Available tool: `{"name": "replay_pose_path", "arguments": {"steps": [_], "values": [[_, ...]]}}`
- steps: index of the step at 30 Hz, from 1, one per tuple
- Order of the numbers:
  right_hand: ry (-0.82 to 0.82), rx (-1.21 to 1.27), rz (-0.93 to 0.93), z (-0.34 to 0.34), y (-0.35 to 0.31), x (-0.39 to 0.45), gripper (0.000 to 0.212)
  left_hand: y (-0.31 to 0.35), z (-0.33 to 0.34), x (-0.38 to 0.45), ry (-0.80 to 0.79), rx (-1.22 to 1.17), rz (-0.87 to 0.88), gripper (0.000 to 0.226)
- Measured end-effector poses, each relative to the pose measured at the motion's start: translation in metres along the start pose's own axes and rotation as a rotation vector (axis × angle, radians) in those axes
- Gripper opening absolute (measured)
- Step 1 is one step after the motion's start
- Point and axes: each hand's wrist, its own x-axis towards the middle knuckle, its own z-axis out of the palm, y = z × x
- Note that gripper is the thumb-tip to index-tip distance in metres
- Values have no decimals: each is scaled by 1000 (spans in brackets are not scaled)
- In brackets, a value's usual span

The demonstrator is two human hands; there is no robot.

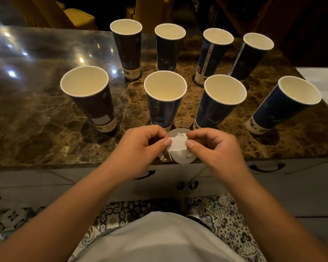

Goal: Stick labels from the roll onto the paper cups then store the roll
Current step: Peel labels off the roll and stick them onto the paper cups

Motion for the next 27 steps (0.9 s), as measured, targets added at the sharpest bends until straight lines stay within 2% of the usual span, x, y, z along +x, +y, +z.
{"name": "replay_pose_path", "arguments": {"steps": [4, 7, 12, 15, 17, 19, 22, 27], "values": [[-41, -7, -32, 5, 0, 6, 10, -2, -3, 1, 12, 90, 31, 8], [-25, -59, -55, 8, 3, 9, 8, -6, -1, 2, 56, 64, -22, 7], [102, -120, -111, 12, 7, 13, 11, -14, 5, 10, 315, -91, -177, 7], [146, -109, -104, 10, 11, 17, 13, -25, 7, 25, 395, -83, -228, 50], [153, -104, -109, 10, 11, 17, 13, -30, 7, 38, 338, -51, -199, 83], [160, -106, -112, 11, 11, 16, 13, -30, 7, 49, 265, -72, -157, 97], [164, -105, -100, 10, 11, 15, 12, -30, 10, 62, 217, -159, -142, 95], [172, -76, -80, 4, 3, 15, 11, -24, 5, 63, 307, -266, -162, 73]]}}
